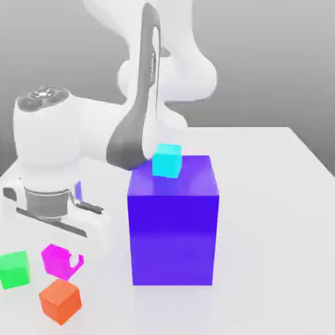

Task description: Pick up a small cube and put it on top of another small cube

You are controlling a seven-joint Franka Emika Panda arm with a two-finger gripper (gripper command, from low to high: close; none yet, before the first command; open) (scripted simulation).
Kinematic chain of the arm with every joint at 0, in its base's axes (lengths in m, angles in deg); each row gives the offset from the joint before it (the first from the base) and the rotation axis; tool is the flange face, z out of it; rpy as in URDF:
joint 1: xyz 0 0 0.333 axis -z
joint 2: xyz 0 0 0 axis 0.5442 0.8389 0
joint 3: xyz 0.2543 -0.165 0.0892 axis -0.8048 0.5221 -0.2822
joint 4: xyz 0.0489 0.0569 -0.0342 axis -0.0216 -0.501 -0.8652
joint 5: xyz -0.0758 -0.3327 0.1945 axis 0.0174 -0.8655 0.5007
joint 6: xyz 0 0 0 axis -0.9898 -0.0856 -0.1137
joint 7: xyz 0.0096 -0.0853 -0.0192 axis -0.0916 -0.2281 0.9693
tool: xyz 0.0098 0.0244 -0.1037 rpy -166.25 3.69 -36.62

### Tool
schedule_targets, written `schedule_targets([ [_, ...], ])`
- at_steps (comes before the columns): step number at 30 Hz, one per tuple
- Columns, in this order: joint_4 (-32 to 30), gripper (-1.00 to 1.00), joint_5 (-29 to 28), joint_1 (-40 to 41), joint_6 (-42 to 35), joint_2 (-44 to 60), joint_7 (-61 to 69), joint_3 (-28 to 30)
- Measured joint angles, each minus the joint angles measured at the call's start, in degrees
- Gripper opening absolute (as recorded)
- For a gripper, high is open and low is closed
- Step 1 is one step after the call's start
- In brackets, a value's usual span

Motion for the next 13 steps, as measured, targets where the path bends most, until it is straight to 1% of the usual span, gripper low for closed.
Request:
schedule_targets([
  [2, 1.1, -1.00, 2.4, 3.3, -1.6, 0.1, -0.3, 2.6],
  [4, 1.3, -1.00, 4.4, 5.6, -1.9, 0.3, 1.5, 3.2],
  [9, 2.2, -1.00, 13.8, 10.0, 4.0, 8.2, 8.4, -1.9],
  [10, 2.4, 1.00, 15.0, 10.7, 4.9, 9.4, 9.3, -2.8],
  [13, 2.4, 1.00, 15.0, 10.7, 4.9, 9.4, 9.3, -2.8],
])
